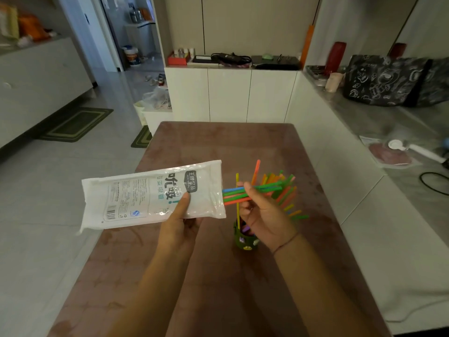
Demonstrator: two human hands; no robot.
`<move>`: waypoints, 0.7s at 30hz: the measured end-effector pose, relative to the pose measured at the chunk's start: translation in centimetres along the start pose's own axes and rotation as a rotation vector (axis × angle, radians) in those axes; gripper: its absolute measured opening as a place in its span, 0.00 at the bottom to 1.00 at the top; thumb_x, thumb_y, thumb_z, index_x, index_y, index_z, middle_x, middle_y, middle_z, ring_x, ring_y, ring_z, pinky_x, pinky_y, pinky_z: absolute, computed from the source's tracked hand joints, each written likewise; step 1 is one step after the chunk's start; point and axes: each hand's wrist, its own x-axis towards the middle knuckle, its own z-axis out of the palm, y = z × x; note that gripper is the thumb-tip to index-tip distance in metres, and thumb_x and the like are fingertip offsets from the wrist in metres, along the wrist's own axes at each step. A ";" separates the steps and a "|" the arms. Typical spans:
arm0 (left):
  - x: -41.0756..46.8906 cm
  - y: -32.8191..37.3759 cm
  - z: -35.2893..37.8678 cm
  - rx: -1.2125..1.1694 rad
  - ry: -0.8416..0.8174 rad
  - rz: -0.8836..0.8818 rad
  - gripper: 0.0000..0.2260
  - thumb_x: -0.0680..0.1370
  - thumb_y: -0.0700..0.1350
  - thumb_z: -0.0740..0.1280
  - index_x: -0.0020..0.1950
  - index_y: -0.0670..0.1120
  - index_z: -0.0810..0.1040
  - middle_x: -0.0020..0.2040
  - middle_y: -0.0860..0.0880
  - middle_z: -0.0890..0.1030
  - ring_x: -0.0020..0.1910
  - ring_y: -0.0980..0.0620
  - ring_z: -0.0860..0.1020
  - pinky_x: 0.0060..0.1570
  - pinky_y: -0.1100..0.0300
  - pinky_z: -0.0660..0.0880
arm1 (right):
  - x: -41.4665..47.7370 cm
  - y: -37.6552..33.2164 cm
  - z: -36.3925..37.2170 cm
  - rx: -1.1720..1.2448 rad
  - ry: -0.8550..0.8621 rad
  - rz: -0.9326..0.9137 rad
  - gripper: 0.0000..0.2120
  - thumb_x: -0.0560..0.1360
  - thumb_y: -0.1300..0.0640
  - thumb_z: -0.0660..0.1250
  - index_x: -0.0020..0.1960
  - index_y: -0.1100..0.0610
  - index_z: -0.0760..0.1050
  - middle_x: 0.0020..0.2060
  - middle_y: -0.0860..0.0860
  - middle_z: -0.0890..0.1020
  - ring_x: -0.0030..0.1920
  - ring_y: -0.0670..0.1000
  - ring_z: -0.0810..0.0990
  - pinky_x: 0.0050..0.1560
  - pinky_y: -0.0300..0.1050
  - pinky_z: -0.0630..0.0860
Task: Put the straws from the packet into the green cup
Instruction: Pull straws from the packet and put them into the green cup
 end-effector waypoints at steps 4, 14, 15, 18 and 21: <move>-0.1 -1.0 0.4 0.025 -0.013 -0.026 0.14 0.74 0.40 0.71 0.57 0.51 0.77 0.48 0.50 0.86 0.44 0.54 0.85 0.34 0.60 0.80 | -0.2 0.9 0.6 -0.099 0.000 -0.054 0.11 0.71 0.61 0.68 0.52 0.64 0.75 0.33 0.51 0.73 0.27 0.42 0.70 0.25 0.33 0.67; 0.4 -0.2 -1.0 -0.062 0.027 -0.016 0.13 0.74 0.38 0.71 0.56 0.49 0.76 0.46 0.50 0.87 0.44 0.53 0.85 0.34 0.60 0.81 | 0.1 -1.4 -0.6 -0.209 0.090 -0.136 0.04 0.74 0.62 0.65 0.45 0.62 0.78 0.26 0.47 0.74 0.26 0.42 0.74 0.28 0.33 0.74; 0.3 -0.5 -0.9 -0.058 0.026 -0.025 0.13 0.73 0.38 0.71 0.56 0.49 0.76 0.45 0.50 0.87 0.43 0.53 0.85 0.34 0.60 0.81 | 0.1 -0.9 -0.4 -0.204 0.071 -0.125 0.03 0.74 0.62 0.66 0.45 0.61 0.78 0.25 0.47 0.75 0.26 0.42 0.75 0.28 0.33 0.74; 0.3 -1.0 -0.7 -0.039 0.005 -0.032 0.13 0.73 0.39 0.71 0.55 0.51 0.76 0.45 0.51 0.87 0.43 0.53 0.85 0.35 0.59 0.81 | 0.1 0.0 -0.3 -0.231 0.059 -0.121 0.03 0.74 0.63 0.66 0.44 0.61 0.78 0.24 0.47 0.77 0.27 0.43 0.76 0.29 0.34 0.75; 0.6 -0.8 -1.2 -0.047 0.015 -0.021 0.14 0.73 0.39 0.71 0.56 0.51 0.76 0.46 0.51 0.87 0.44 0.53 0.85 0.35 0.59 0.81 | 0.4 -0.3 -0.9 -0.274 0.118 -0.165 0.04 0.74 0.64 0.66 0.42 0.61 0.78 0.23 0.47 0.77 0.24 0.43 0.76 0.29 0.34 0.76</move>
